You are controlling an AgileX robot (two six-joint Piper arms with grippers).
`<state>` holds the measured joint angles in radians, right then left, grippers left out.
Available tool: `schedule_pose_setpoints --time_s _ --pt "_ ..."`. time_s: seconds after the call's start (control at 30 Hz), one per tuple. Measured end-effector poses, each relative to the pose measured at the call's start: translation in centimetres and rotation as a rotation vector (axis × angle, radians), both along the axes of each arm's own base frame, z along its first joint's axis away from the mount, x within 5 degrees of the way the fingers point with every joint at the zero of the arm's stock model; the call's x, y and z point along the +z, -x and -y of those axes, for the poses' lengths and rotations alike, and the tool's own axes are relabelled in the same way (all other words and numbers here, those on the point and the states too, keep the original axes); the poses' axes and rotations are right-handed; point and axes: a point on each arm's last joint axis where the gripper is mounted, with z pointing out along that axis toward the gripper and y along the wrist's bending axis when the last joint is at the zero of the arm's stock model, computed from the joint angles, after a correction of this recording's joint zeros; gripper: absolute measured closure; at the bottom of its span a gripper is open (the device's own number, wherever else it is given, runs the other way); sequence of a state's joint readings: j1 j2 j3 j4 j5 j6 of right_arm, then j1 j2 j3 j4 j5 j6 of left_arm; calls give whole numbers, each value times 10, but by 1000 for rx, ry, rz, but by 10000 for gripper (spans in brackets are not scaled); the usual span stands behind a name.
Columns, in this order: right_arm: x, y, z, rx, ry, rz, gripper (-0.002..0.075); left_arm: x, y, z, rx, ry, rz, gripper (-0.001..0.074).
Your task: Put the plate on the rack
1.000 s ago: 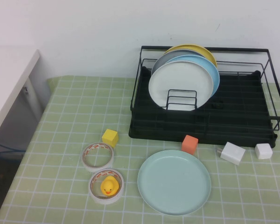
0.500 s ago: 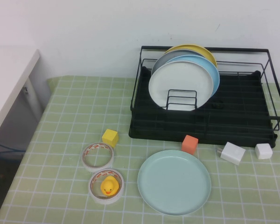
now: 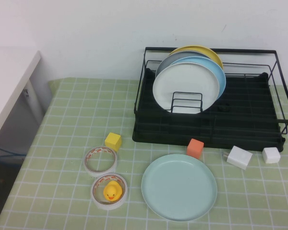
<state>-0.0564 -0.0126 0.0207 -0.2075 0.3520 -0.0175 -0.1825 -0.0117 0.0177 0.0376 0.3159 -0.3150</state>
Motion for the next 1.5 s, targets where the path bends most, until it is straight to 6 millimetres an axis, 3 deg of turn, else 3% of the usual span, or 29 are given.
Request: schedule_pose_setpoints --time_s 0.13,0.2,0.27,0.37,0.47,0.7,0.87,1.0,1.17,1.33,1.5 --pt "0 0 -2 2 -55 4 717 3 0 2 4 87 14 737" --pt "1 -1 -6 1 -195 22 717 7 -1 6 22 374 5 737" --pt "1 -1 -13 -8 -474 39 717 15 -1 9 47 784 -2 737" --pt "3 -2 -25 -22 -918 46 717 25 -2 7 75 1125 24 737" --pt "7 -2 -30 -11 -1091 48 717 32 -3 1 96 1172 122 737" --pt "13 -4 -26 6 -1035 135 717 38 -3 -8 146 1230 236 737" --pt "19 -5 -21 24 -890 229 717 36 -3 -4 118 1109 212 737" --pt "18 -5 -21 64 -735 230 717 36 0 8 13 868 116 737" --pt "17 -5 -23 92 -667 205 717 76 0 18 -92 436 -33 736" --pt "17 -5 -24 95 -708 201 717 90 -35 11 -36 -12 -308 737" --pt "12 -3 -29 139 -688 132 717 108 -85 18 -65 -162 -471 737"
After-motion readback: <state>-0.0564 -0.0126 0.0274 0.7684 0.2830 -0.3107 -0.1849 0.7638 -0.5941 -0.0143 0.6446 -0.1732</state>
